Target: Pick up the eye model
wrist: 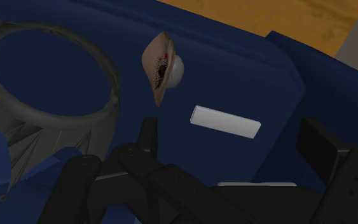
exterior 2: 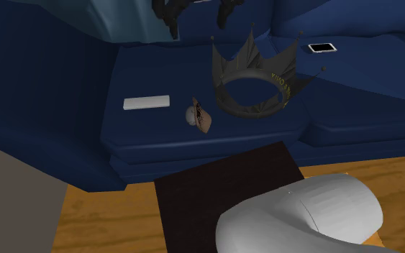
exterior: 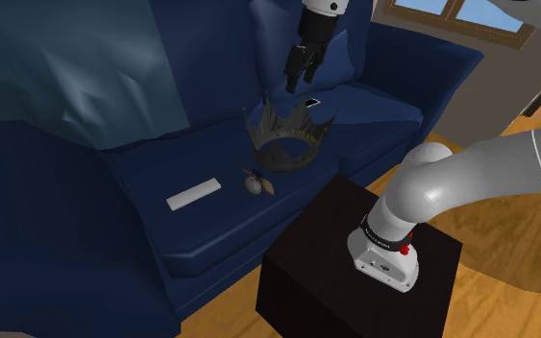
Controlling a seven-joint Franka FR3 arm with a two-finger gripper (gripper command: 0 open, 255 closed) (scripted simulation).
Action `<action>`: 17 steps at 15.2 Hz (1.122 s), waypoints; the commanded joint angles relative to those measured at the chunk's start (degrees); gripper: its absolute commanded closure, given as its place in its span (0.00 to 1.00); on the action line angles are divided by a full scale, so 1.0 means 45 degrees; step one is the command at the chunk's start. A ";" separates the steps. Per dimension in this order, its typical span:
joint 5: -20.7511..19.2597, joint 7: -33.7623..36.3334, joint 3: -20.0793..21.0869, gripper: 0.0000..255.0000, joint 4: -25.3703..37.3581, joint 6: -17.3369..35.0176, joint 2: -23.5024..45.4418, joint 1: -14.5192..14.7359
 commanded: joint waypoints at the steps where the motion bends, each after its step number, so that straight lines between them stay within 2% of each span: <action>1: 0.0000 0.0000 0.0000 0.00 0.0000 0.0000 0.0000 0.0000; 9: 0.0095 0.0171 0.0184 0.00 -0.2023 0.3320 0.1602 -0.0240; 17: 0.0158 0.0360 0.0341 0.00 -0.3044 0.6776 0.4343 -0.0483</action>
